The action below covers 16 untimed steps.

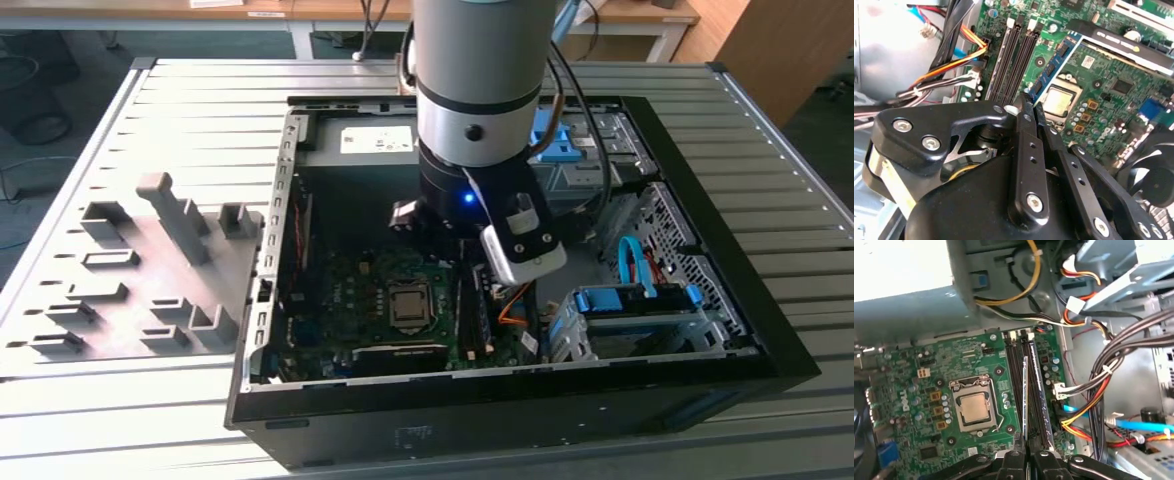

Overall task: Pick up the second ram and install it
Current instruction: 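Insert the second ram into the second slot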

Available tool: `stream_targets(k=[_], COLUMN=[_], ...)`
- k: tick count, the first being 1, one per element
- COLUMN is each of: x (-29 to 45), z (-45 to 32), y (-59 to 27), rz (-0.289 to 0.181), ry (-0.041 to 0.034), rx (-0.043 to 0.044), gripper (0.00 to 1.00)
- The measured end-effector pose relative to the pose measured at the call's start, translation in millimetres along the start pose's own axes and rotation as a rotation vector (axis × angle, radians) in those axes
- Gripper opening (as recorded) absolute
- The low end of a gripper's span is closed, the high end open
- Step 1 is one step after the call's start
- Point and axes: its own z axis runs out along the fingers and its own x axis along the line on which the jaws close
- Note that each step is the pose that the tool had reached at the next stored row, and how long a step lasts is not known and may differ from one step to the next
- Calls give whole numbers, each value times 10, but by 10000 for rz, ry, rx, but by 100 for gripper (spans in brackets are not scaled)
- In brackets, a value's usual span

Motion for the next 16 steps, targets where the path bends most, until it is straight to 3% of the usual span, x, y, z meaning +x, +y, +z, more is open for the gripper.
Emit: stream_targets(k=[16], x=[0], z=[0], y=[0], rz=[-1986], ry=[16], rx=[-123], gripper=[14])
